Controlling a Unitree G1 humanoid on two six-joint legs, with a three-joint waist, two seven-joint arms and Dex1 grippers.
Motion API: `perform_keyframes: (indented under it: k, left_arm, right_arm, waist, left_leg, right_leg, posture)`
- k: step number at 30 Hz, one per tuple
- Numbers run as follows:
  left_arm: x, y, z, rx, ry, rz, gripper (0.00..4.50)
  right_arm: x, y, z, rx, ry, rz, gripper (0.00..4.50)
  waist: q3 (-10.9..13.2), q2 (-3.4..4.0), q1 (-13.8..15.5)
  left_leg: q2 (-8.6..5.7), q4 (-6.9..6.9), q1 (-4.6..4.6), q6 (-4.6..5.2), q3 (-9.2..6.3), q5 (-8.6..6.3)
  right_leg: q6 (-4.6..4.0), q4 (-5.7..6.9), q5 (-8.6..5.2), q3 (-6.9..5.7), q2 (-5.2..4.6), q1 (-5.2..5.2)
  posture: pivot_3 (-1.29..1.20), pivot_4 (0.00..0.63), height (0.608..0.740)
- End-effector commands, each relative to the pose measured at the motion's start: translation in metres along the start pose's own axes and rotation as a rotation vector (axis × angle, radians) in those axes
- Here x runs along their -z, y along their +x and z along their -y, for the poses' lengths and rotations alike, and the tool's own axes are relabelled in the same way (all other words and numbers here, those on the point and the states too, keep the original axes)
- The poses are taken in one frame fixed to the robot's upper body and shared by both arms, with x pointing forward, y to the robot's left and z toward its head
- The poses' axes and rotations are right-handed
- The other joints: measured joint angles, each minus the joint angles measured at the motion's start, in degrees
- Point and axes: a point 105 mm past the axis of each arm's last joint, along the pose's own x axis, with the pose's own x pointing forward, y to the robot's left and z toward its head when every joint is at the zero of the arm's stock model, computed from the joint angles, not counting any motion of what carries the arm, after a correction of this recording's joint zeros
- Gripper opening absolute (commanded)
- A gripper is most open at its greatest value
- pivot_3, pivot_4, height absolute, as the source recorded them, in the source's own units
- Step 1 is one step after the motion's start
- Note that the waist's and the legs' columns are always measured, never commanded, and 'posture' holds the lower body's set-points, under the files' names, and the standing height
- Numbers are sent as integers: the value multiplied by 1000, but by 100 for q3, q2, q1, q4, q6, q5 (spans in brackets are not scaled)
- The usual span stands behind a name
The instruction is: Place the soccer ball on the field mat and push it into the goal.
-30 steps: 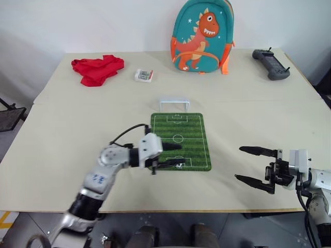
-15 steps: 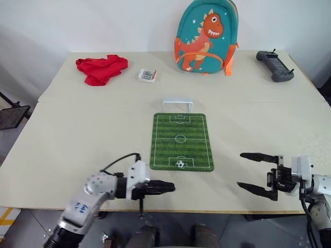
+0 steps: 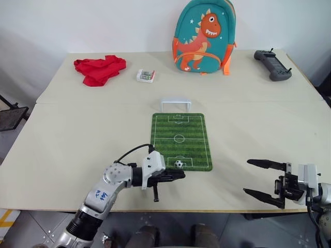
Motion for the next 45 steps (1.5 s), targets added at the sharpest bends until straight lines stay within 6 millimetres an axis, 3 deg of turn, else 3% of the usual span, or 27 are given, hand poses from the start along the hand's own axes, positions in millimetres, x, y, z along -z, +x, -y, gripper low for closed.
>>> perform_keyframes:
  k: [1,6,9,11,16,20,26,31,35,38,45]
  left_arm:
    - [-7,4,-15,-55,55,28,34]
    - [-7,11,-33,-122,98,39,34]
    - [-28,14,-79,-358,206,115,34]
    - [-47,12,-99,-456,287,192,34]
    - [-67,-2,-118,-514,329,282,34]
    - [-73,-34,-114,-458,335,296,34]
    - [-45,-93,-113,-520,255,186,34]
    - [-22,-131,-85,-542,165,118,34]
    - [-1,-166,-70,-688,80,34,34]
    - [1,-189,-61,-796,68,26,34]
    - [-4,-196,-53,-865,39,50,34]
  right_arm:
    - [-6,0,-1,27,-28,22,4500]
    - [-5,2,0,50,-25,31,4500]
    - [-12,9,23,272,-55,122,4500]
    - [-19,10,39,462,-59,211,4500]
    - [-22,20,43,575,-45,274,4500]
    - [-22,27,38,562,-43,281,4500]
    - [-15,24,39,552,-39,265,4500]
    - [-13,22,42,540,-58,255,4500]
    - [-12,20,44,530,-68,250,4500]
    - [-9,22,43,511,-67,247,4500]
    - [-6,31,47,489,-59,257,4500]
  waist:
    - [0,0,11]
    - [0,-1,6]
    - [3,-5,15]
    - [5,-9,14]
    - [2,-4,-10]
    - [2,-3,-59]
    - [0,-1,-102]
    - [0,0,-157]
    - [-1,1,-155]
    - [-1,1,-138]
    - [-1,2,-85]
  left_leg:
    - [-1,0,-1,0,0,0]
    - [-3,2,-1,0,1,0]
    - [-2,6,-1,0,-1,0]
    - [-3,11,-4,-2,0,2]
    - [-7,0,-5,-2,2,2]
    - [-6,-15,-7,-1,1,1]
    - [-10,-10,-6,0,-1,1]
    - [-7,-14,-1,0,-4,1]
    - [-4,-15,1,0,-4,0]
    - [-3,-16,5,-1,-5,1]
    - [-3,-15,8,-1,-3,1]
  right_leg:
    - [0,0,0,0,0,0]
    - [2,-1,1,0,-1,1]
    - [2,3,1,-2,1,0]
    - [2,2,3,-3,1,0]
    - [8,7,7,0,-2,-12]
    - [8,16,7,2,-1,-25]
    - [8,14,7,11,-1,-26]
    - [7,15,6,14,0,-25]
    - [5,15,6,17,2,-25]
    - [2,15,6,16,2,-20]
    - [1,10,7,16,2,-14]
  posture:
    - [0,150,740]
    - [0,150,740]
    - [0,150,740]
    - [0,150,740]
    - [0,150,740]
    - [0,150,740]
    - [0,150,740]
    - [0,150,740]
    - [0,150,740]
    - [0,150,740]
    - [0,150,740]
